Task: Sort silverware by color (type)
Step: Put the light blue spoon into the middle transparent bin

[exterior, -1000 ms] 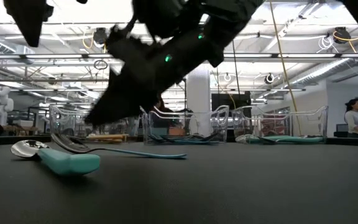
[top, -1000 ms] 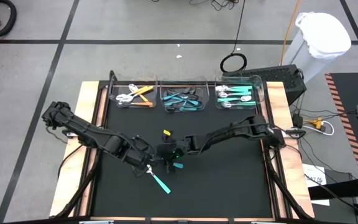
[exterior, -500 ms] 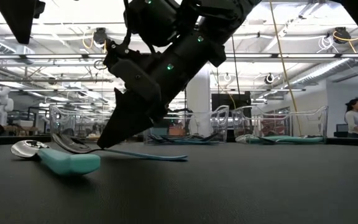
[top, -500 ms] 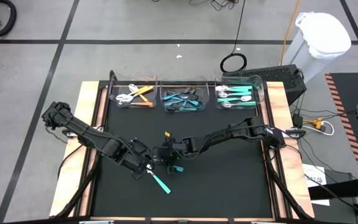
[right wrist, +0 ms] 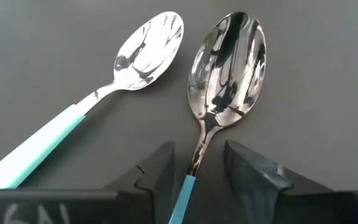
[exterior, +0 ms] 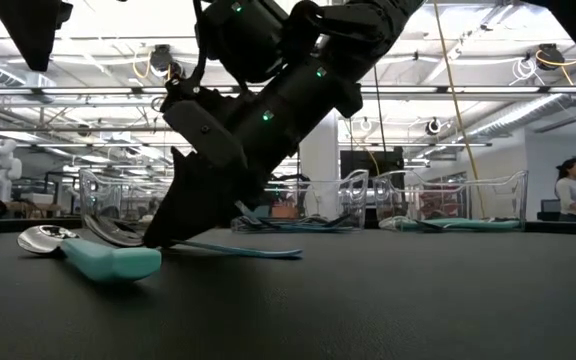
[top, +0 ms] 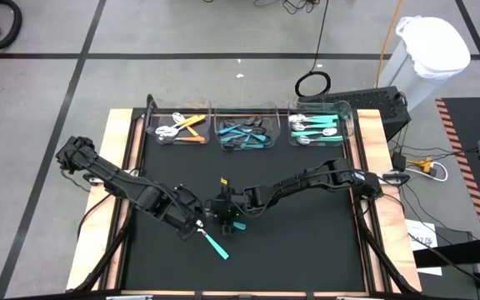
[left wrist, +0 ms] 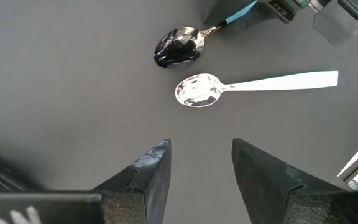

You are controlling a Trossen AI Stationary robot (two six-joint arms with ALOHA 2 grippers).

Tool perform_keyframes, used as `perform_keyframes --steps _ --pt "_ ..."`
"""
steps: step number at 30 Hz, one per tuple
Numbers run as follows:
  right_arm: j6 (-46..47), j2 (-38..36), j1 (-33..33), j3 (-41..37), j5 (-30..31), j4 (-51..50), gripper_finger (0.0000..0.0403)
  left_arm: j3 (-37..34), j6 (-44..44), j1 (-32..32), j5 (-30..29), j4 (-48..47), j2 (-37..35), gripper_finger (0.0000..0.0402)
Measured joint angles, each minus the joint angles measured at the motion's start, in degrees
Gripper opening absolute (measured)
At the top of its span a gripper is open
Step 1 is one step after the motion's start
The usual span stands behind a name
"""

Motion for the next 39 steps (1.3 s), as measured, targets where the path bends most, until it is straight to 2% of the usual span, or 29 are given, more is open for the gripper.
perform_keyframes --steps 4,6,9,10,16,20,22,31,35,39 --pt "0.24 0.35 0.55 0.19 4.16 -3.50 0.0126 0.00 -0.04 -0.50 0.00 -0.01 0.00 0.0171" --pt "0.25 0.33 0.60 0.17 6.63 -5.48 0.0094 0.00 -0.02 -0.79 0.00 -0.11 0.00 0.0171" --pt "0.09 -1.03 0.46 0.08 8.09 -7.79 0.0024 0.00 -0.04 -1.07 0.00 -0.16 0.00 0.0171" --pt "-0.22 -1.73 0.32 -0.02 8.18 -8.35 0.0015 0.00 -0.04 -1.07 -0.01 0.01 0.00 0.0171" --pt "-6.27 -7.71 -1.44 -0.52 9.97 -15.02 0.0009 0.09 0.00 -1.57 0.02 1.66 0.00 0.0171" --pt "-16.26 -13.20 -3.86 -0.23 20.16 -20.28 0.0008 0.09 0.00 -2.33 -0.02 1.65 -0.04 0.0171" --pt "-20.50 -14.83 -5.95 -0.26 22.37 -21.95 0.0008 0.09 0.01 -2.64 -0.26 1.63 -0.02 0.0171" --pt "-38.62 -20.03 -18.74 -0.26 21.82 -22.51 0.0007 0.09 1.66 -4.29 -1.75 4.99 -0.02 0.0171" --pt "-44.08 -20.75 -24.62 -0.20 15.31 -22.07 0.0014 0.07 1.66 -5.39 -2.53 5.96 -0.02 0.0171" --pt "-43.60 -20.45 -29.02 -0.22 11.90 -22.40 0.0057 0.07 2.79 -6.28 -7.07 7.47 -0.02 0.0171"
